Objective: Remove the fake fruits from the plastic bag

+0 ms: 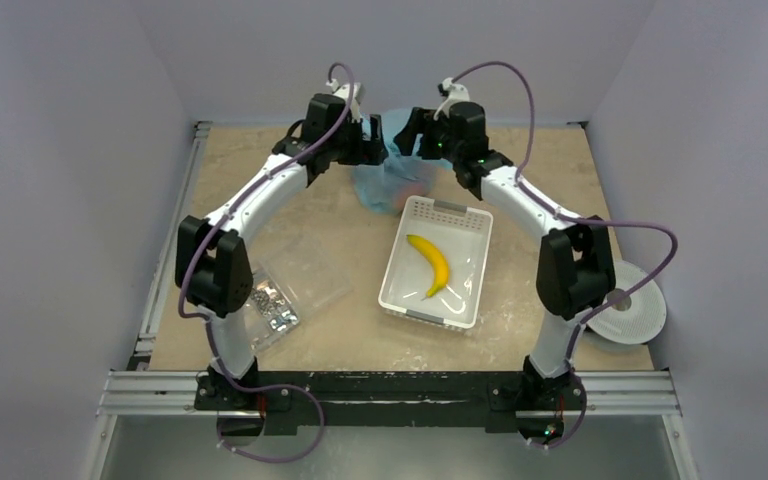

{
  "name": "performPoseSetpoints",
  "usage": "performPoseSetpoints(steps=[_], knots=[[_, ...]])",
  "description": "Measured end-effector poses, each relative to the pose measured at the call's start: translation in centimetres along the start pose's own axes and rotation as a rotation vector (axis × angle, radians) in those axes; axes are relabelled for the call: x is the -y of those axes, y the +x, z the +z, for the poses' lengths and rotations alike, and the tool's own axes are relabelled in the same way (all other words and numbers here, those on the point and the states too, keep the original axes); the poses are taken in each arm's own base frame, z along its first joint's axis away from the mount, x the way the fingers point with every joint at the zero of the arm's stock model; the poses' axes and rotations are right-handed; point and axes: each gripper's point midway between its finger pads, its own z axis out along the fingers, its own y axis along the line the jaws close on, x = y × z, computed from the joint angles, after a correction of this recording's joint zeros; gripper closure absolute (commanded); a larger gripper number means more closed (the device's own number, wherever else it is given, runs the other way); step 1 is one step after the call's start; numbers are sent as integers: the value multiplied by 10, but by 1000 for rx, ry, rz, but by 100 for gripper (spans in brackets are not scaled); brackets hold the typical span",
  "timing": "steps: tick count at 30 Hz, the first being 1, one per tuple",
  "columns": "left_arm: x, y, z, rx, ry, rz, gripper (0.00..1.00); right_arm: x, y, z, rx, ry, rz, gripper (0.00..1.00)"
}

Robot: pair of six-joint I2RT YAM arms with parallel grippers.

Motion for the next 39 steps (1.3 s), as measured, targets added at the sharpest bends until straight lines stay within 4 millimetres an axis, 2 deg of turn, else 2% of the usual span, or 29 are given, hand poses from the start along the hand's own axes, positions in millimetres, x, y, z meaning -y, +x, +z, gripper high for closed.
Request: performPoseSetpoints(steps=[4, 6, 8, 11, 14, 17, 19, 22, 25, 29, 30, 32, 35, 39], knots=[[13, 1, 20, 5, -41, 42, 20, 39, -47, -9, 93, 57, -28, 30], [16, 1, 31, 8, -56, 65, 25, 57, -59, -4, 112, 82, -45, 31], [15, 4, 43, -1, -76, 90, 30, 70, -67, 11, 115, 86, -76, 31], [4, 10, 61, -26, -115, 115, 46, 72, -62, 35, 94, 66, -111, 35], [-10, 26, 75, -67, -153, 137, 61, 72, -45, 55, 50, 54, -100, 39], [-18, 42, 85, -108, -166, 139, 90, 67, -27, 67, 18, 55, -26, 41], [-22, 50, 91, -132, -167, 134, 100, 65, -19, 71, 7, 72, 30, 41], [-22, 55, 94, -145, -159, 130, 100, 59, -10, 74, 10, 133, 101, 44], [-20, 54, 95, -128, -145, 131, 100, 50, -4, 77, 35, 187, 142, 50], [-18, 62, 95, -140, -120, 128, 100, 42, 5, 79, 52, 246, 164, 56], [-18, 63, 95, -141, -116, 128, 100, 41, 5, 80, 56, 259, 164, 61], [-17, 63, 95, -142, -107, 125, 100, 40, 1, 86, 79, 283, 159, 78], [-15, 60, 93, -133, -93, 122, 100, 47, 3, 92, 95, 324, 150, 100], [-13, 61, 84, -126, -85, 120, 100, 53, 7, 102, 85, 357, 150, 100]])
